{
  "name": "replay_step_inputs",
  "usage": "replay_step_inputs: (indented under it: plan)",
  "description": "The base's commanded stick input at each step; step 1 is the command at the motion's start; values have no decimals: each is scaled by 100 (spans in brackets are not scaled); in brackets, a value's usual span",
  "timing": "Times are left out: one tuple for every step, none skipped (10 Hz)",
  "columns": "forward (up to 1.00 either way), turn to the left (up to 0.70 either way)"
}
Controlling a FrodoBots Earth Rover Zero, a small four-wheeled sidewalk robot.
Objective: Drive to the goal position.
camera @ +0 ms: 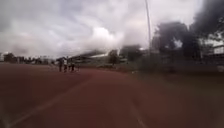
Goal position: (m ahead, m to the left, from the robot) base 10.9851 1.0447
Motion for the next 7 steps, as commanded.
replay_step_inputs:
  plan:
    - [85, 0]
    - [85, 0]
    - [85, 0]
    - [85, 0]
    - [85, 0]
    - [85, 0]
    - [85, 0]
